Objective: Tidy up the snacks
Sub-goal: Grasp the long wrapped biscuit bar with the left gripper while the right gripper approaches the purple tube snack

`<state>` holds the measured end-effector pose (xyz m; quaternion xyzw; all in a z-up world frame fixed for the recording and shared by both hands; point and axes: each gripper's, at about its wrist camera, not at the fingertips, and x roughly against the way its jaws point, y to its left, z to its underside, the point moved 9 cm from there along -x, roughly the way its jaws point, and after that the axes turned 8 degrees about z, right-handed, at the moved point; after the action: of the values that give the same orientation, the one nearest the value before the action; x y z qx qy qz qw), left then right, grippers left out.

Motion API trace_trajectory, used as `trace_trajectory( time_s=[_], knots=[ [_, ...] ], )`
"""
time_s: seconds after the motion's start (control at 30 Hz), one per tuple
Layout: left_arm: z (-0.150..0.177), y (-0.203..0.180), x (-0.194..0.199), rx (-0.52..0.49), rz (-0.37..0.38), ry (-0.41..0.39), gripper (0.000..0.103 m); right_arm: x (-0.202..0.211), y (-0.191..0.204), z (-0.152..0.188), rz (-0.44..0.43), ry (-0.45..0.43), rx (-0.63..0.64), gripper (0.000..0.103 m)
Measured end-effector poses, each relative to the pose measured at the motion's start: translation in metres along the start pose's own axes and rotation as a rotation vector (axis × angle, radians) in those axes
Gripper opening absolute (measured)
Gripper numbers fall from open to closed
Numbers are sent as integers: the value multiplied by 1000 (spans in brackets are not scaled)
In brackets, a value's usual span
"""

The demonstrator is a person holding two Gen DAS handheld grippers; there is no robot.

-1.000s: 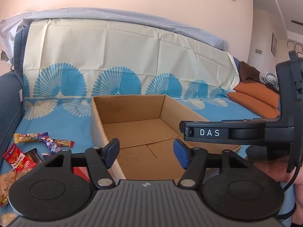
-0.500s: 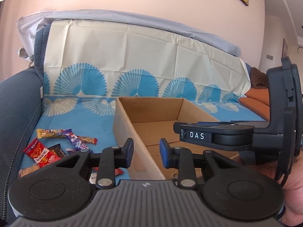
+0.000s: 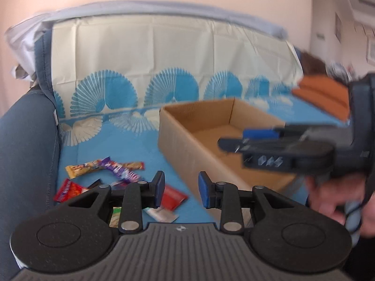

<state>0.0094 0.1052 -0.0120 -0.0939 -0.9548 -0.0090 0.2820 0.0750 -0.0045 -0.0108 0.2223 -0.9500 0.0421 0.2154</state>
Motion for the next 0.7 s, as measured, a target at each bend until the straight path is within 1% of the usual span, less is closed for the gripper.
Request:
trace_trajectory(
  time_s=[0.1,0.17,0.2,0.27,0.3,0.37,0.4,0.43,0.47,0.5,0.53,0.6,0.63,0.7],
  knots=[
    [22,27,3,-45,21,72,35,0,14,6,-50,-20,51,52],
    [47,43,0,-37,41,106,35,0,23,7,-80,-19,65,52],
    [56,49,-1,-29,39,127,35,2,29,6,-111,-30,62,52],
    [81,64,-8,13,31,173,36,5,39,10,-154,-39,83,50],
    [92,70,-11,43,15,194,37,6,45,13,-169,-35,103,49],
    [101,87,-11,127,-22,211,37,6,54,21,-199,-22,134,46],
    [101,93,-10,162,-29,206,39,6,59,25,-212,-14,150,46],
    [103,98,-10,190,-26,213,45,6,64,27,-226,-10,159,45],
    [103,101,-11,214,-22,239,49,7,69,29,-241,-8,164,45],
    [105,104,-13,229,-22,263,58,6,74,32,-257,-3,170,46],
    [107,106,-16,239,-25,288,62,4,78,34,-265,5,177,46],
    [109,105,-23,249,-20,345,65,-4,88,39,-272,31,184,46],
    [110,105,-25,249,-18,367,69,-12,92,43,-267,48,190,46],
    [115,104,-31,234,-26,402,74,-29,98,49,-239,97,202,45]
  ],
)
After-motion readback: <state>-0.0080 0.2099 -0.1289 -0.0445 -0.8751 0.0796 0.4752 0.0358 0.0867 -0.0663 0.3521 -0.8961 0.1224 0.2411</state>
